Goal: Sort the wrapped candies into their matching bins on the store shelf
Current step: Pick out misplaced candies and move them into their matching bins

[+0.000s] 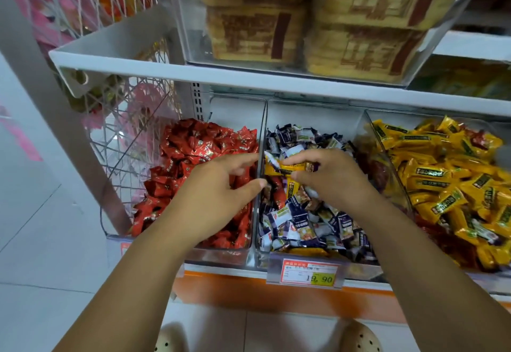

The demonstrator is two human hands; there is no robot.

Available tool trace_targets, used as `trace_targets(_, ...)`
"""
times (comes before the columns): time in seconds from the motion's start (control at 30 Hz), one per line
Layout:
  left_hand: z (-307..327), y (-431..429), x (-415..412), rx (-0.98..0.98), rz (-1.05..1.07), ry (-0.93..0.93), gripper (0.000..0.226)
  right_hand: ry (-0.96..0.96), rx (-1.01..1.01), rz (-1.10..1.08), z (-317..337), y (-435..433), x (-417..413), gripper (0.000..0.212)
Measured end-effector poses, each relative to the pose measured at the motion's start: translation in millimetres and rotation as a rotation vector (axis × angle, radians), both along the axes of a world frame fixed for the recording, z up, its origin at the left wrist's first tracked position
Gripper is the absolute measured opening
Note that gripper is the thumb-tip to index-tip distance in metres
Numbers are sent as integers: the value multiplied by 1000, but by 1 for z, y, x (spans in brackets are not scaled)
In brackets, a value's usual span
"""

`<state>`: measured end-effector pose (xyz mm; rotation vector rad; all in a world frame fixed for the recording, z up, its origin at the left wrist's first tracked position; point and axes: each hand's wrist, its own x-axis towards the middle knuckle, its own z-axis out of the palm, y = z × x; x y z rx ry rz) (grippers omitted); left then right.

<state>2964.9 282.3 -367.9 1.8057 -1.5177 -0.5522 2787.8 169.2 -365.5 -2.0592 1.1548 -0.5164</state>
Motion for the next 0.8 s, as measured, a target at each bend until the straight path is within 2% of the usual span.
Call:
trace_targets(0.13,0,-8,-8,-33,2,-62,50,-88,33,-16,12,2,-21,24)
trace_targets(0.27,0,-17,-24,-84,-13,-240,61,-230,144,-27,20,10,-39,29)
trace_targets(0.37,5,-24,-43,-131,-55,-280,62,-318,181,-38,26,14,-52,25)
trace_targets(0.5,11,-26,-67,-167,-83,-202,48,-315,162,-11,26,20,-55,24)
trace_targets(0.7,18,-20,-50,-228,125,-39,17,-387,239,-22,30,13,-55,21)
trace_targets(0.8,20,-15,-30,-229,172,116,15,-223,108,-16,27,12,-49,16)
